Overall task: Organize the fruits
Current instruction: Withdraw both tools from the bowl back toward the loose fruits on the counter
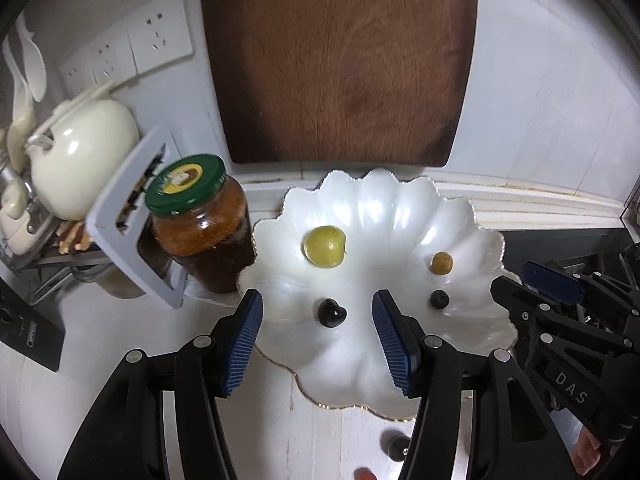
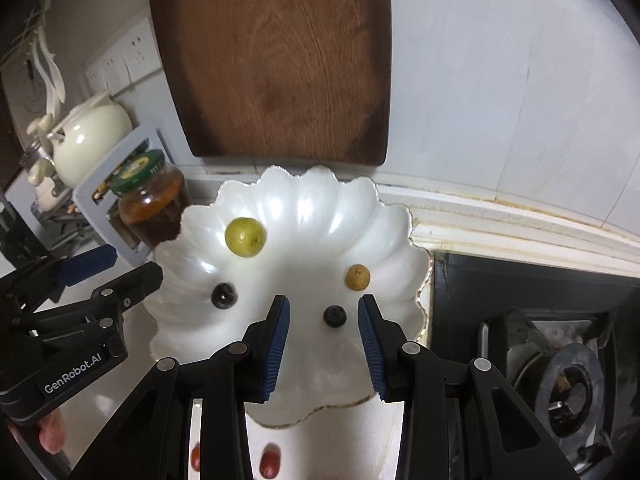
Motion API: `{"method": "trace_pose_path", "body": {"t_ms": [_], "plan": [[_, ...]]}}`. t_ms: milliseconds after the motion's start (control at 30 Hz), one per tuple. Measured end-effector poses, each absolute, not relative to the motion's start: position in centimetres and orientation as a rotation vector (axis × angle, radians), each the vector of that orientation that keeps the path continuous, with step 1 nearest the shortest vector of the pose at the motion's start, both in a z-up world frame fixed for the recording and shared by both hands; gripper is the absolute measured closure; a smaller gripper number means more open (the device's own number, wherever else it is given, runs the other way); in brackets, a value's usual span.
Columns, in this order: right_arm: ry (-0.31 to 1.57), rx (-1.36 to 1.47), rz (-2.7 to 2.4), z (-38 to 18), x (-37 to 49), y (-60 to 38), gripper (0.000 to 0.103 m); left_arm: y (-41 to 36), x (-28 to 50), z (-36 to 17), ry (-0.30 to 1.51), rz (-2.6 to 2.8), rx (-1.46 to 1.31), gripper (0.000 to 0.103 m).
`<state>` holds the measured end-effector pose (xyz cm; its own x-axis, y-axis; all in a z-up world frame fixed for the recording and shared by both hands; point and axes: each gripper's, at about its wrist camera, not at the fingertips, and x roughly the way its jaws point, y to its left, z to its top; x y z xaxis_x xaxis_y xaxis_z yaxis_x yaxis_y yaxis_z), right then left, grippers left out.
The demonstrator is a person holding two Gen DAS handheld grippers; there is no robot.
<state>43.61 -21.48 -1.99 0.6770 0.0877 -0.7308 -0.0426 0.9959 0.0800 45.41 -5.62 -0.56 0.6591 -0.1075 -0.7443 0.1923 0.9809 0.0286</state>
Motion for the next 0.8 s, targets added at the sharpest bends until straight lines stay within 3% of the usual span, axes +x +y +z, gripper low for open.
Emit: {"method": "trace_pose_path", "body": {"t_ms": [800], "plan": [[0.677, 0.060, 0.079, 2.0, 35.8, -21.8, 0.066, -4.3, 36.3, 4.4, 0.648, -0.190, 0.119, 0.047]]}}
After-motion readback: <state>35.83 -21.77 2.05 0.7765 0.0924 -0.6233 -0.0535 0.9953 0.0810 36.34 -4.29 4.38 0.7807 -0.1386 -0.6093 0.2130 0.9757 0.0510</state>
